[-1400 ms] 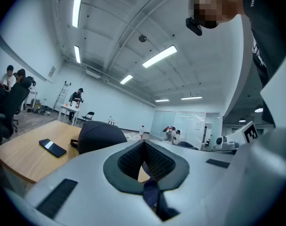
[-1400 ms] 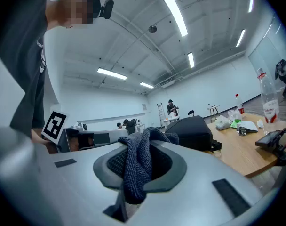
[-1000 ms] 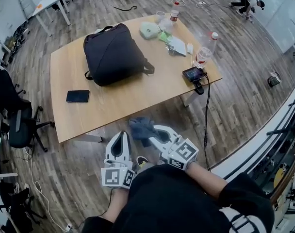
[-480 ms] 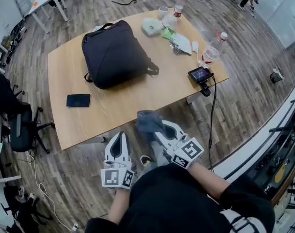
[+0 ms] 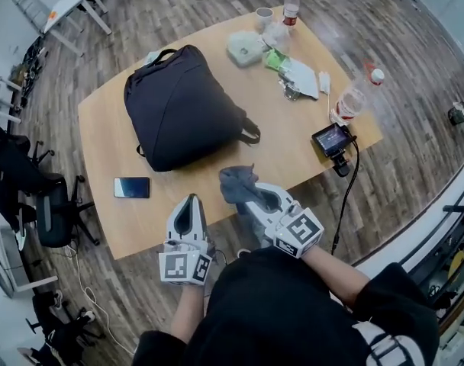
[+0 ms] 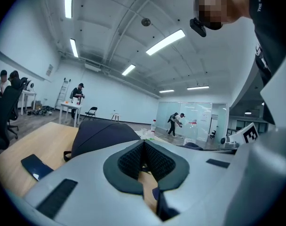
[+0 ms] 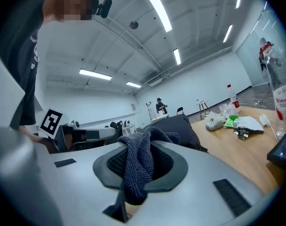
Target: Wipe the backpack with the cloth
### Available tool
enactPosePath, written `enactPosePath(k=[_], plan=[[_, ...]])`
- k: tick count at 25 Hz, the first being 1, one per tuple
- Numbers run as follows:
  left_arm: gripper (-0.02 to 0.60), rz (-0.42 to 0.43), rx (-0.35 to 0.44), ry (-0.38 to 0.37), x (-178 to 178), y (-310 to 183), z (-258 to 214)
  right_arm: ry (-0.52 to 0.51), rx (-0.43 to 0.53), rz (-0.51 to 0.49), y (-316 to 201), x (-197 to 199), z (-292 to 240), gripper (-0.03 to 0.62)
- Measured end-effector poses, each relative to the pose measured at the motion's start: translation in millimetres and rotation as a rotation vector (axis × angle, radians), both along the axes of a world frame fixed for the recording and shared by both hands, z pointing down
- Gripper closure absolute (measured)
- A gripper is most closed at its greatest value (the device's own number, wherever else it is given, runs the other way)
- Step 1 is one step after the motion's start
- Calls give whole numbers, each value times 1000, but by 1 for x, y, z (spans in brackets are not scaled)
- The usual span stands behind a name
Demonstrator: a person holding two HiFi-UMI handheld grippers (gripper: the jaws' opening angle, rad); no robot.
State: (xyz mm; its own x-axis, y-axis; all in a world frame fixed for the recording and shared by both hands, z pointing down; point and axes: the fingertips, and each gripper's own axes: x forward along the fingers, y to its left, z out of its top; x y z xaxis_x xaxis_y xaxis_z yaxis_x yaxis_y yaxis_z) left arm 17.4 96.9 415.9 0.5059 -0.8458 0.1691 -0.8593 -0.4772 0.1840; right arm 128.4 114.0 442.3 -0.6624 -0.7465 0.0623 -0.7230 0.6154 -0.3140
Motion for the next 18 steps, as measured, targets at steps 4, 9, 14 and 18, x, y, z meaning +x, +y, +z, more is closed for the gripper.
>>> enactPosePath(k=[4,9,14,18], plan=[[565,-47,-17,-39,-1,-41,-4,31,7,0,-41,9,-1,534],[565,-97,1,-91,-16,-81,-7,24,9,-32,-79,2,-3,534],[565,-134,51,-157,-43,-127,-7,48,51,-44,-119,-36,-8,534],[565,-155,139,-198,-63,-190,-11,153,93,-41,-165,-99,-13,534]])
